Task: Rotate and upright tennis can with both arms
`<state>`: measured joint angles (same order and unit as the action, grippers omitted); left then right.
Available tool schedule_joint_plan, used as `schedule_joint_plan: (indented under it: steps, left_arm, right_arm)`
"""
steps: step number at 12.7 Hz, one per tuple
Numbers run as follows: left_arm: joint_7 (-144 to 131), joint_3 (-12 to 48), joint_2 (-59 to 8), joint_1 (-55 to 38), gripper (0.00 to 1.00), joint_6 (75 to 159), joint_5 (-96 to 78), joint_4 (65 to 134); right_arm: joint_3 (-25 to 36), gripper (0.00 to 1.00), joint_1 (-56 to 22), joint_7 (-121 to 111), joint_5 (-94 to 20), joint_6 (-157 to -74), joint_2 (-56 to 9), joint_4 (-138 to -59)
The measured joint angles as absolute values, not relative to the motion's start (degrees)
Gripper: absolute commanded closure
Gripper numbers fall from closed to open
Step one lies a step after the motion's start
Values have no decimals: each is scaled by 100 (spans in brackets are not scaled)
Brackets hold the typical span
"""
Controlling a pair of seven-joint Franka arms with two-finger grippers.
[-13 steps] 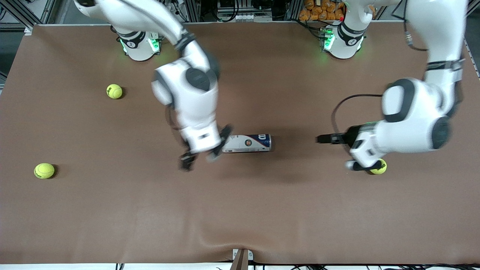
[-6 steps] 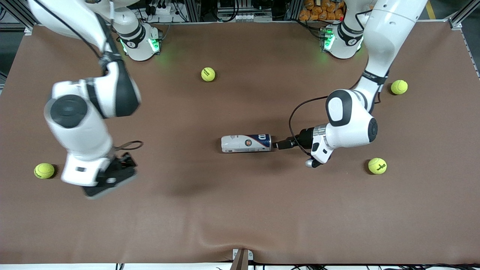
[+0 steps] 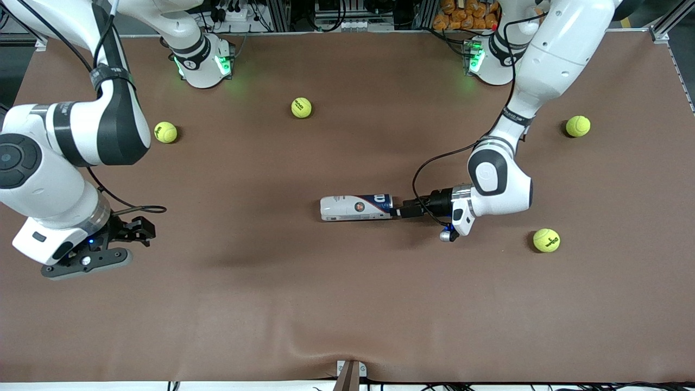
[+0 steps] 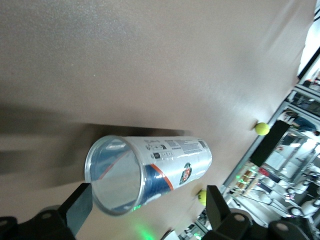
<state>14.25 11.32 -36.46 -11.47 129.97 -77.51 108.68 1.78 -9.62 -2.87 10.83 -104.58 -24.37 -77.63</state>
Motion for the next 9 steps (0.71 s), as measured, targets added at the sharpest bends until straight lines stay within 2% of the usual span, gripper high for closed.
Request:
schedule_joint_plan:
  steps: [4,5,6,8,9]
  left_arm:
    - [1767,1133,-3889,-1111,16,12619,-8242,10859]
    - [1815,1134,-3921,-1097,22,12539,-8389,10853]
    - [1876,1137,-3940,-1099,30,12492,-8525,10850]
    - [2053,1149,-4004,-1111,33,12370,-8832,10845]
    - [2164,1155,-4066,-1113,41,12275,-8956,10830]
  right_arm:
    - [185,0,-716,-44,552,-9312,-2281,-7782]
    - [187,0,-548,-45,406,-9074,-2165,-7825]
    - [188,0,-404,-49,309,-8956,-1988,-7933]
    - [190,0,-248,33,255,-8884,-1528,-8214]
    - [188,0,-238,250,249,-8835,-1298,-8313]
